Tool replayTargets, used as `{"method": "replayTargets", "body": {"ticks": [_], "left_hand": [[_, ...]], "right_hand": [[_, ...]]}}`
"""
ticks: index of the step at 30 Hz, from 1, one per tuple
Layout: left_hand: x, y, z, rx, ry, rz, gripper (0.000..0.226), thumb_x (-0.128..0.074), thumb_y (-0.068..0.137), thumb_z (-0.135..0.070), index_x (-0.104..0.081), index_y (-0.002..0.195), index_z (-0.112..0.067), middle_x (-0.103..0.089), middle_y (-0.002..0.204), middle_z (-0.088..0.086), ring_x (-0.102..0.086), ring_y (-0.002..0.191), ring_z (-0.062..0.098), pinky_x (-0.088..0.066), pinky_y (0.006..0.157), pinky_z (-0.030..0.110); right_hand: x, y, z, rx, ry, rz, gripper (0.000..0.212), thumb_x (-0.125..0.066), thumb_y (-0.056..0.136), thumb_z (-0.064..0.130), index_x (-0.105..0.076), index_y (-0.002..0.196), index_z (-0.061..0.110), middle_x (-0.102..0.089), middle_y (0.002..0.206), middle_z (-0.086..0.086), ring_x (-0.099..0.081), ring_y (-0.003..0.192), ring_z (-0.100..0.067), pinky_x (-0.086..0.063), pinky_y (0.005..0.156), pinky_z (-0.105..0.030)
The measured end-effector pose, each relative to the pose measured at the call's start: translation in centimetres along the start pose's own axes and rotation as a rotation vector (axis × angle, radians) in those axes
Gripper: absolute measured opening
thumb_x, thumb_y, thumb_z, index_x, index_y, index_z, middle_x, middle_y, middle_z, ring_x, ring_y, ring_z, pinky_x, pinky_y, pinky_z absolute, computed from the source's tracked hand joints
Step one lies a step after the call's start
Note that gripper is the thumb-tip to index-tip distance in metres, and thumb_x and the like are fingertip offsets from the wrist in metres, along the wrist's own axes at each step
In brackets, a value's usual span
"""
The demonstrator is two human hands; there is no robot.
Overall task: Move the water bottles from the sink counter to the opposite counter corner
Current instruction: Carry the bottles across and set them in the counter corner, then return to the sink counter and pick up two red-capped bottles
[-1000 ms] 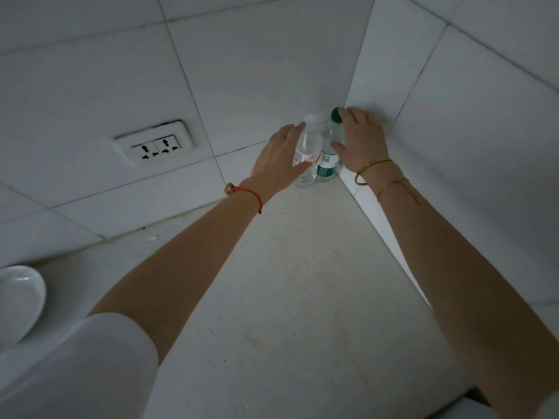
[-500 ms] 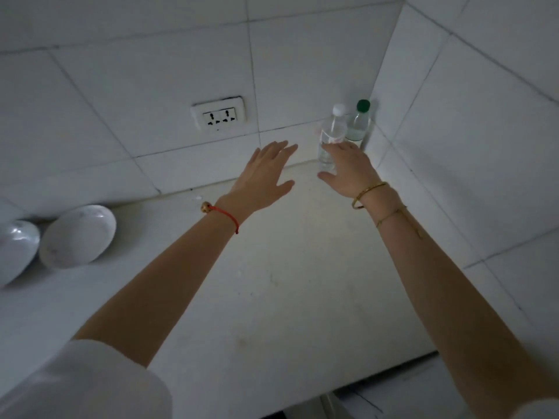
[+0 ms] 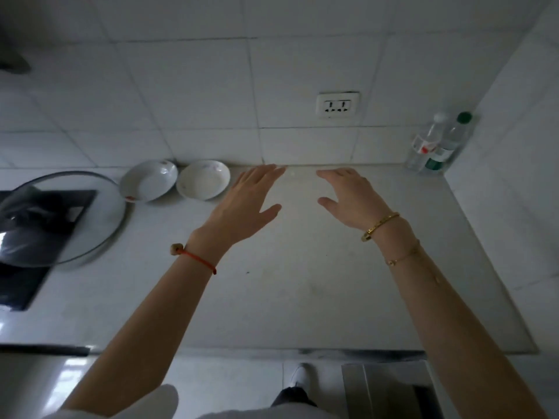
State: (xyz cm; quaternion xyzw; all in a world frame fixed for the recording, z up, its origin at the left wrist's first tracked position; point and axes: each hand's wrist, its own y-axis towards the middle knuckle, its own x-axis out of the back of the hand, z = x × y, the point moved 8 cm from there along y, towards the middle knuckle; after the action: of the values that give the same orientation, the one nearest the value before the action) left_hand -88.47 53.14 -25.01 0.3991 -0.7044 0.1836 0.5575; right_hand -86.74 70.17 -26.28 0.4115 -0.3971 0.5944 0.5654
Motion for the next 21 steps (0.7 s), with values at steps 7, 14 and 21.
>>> {"method": "replayTargets", "body": {"ticks": [7,14,21], "left_hand": [[5.6,-13.3,5.1,0.195,0.018,-0.083,0.064,-0.060,0.090,-0.032,-0.033,0.146,-0.020,-0.039,0.151,0.005,-0.036,0.139,0.023,-0.034,0.114,0.042],[9.7,-26.9,9.0,0.352,0.065,-0.162,0.061,-0.058,0.091,-0.033,-0.035,0.146,-0.021,-0.040,0.149,0.004,-0.036,0.139,0.021,-0.034,0.114,0.042],[11.8,-41.5,11.7,0.513,0.084,-0.152,0.058,-0.057,0.092,-0.029,-0.036,0.146,-0.020,-0.040,0.151,0.004,-0.033,0.141,0.021,-0.031,0.116,0.045]], "right_hand": [[-3.6,-3.2,13.4,0.203,0.017,0.017,0.056,-0.056,0.091,0.028,-0.037,0.142,0.013,-0.046,0.143,-0.009,-0.033,0.136,-0.027,-0.030,0.112,-0.041],[-7.3,-7.1,25.1,0.368,0.047,0.008,0.056,-0.059,0.089,0.027,-0.040,0.140,0.015,-0.049,0.140,-0.009,-0.038,0.133,-0.027,-0.032,0.108,-0.040],[-13.4,-12.7,36.9,0.529,0.047,0.113,0.057,-0.057,0.090,0.028,-0.037,0.142,0.016,-0.048,0.142,-0.006,-0.035,0.134,-0.025,-0.031,0.111,-0.039]]}}
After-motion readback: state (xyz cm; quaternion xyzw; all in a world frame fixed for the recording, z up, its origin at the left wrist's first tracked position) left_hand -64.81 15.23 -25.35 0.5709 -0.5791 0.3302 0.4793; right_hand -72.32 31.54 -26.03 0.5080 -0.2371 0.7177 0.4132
